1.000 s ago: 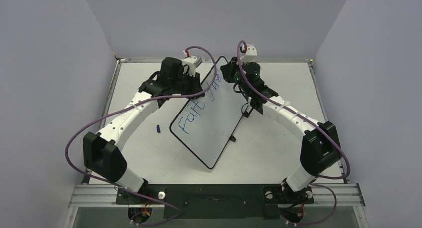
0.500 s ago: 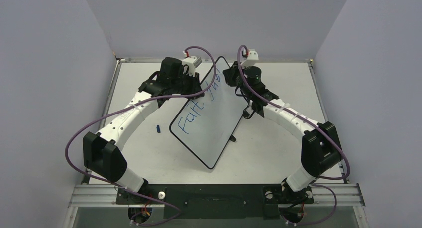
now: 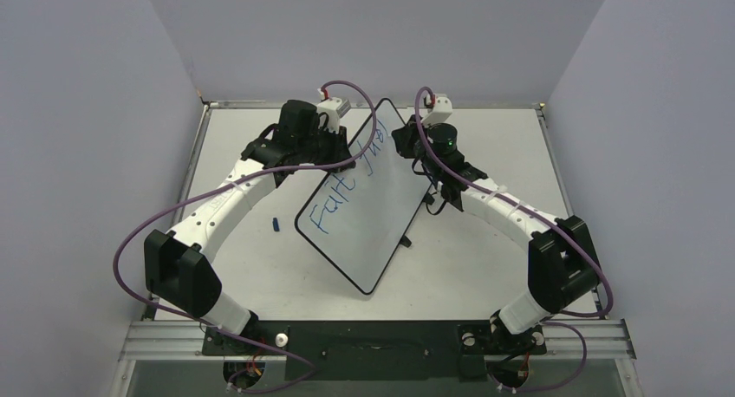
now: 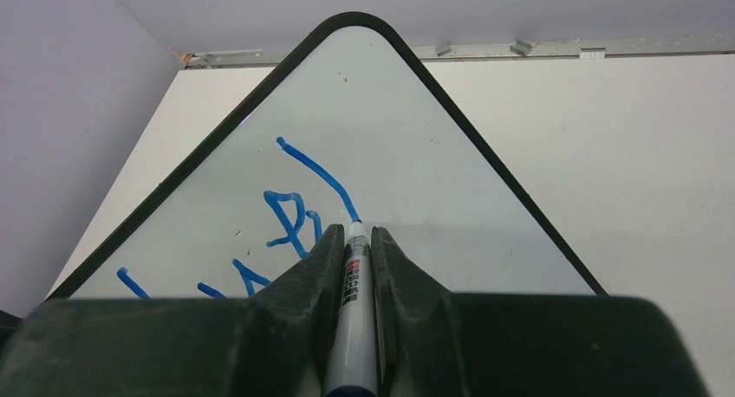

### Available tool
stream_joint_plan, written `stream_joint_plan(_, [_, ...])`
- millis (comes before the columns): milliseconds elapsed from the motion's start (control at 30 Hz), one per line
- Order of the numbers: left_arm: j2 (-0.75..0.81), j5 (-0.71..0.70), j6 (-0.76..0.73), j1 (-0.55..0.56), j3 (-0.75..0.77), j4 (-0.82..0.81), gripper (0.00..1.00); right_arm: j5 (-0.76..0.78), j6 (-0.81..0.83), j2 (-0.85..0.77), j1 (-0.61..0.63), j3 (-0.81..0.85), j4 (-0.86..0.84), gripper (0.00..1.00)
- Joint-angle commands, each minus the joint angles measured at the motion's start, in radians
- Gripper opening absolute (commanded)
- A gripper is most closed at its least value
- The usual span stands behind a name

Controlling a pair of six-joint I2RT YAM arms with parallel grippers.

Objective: Write a sentence on the whiteboard

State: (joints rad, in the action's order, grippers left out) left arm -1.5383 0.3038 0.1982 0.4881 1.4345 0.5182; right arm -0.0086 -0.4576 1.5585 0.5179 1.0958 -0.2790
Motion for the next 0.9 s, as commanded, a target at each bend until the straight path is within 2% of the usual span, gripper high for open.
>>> stream_joint_plan(0, [0.048, -0.057, -0.114, -0.002, 0.017, -0.088, 0.00, 0.005, 0.007, -0.029, 0.006, 0.010, 0.011, 0.00])
stream_joint_plan(433, [0.050, -0.057, -0.114, -0.001, 0.016, -0.089, 0.00, 0.006, 0.027, 0.020, -0.008, 0.129, 0.063, 0.00])
stream_joint_plan(867, [0.048, -0.058, -0.114, -0.002, 0.015, -0.088, 0.00, 0.006, 0.037, -0.005, -0.013, 0.157, 0.087, 0.00])
